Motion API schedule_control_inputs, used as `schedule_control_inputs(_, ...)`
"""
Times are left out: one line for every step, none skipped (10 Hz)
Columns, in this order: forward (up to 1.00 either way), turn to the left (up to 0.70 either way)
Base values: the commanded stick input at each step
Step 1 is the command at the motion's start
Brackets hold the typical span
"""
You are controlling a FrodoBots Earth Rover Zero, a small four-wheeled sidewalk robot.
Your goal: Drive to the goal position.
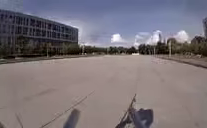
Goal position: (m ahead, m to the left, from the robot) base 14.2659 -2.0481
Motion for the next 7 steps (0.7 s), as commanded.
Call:
schedule_control_inputs(1.0, -0.01)
schedule_control_inputs(1.0, -0.01)
schedule_control_inputs(1.0, -0.01)
schedule_control_inputs(1.0, -0.15)
schedule_control_inputs(1.0, -0.27)
schedule_control_inputs(1.0, -0.13)
schedule_control_inputs(1.0, -0.01)
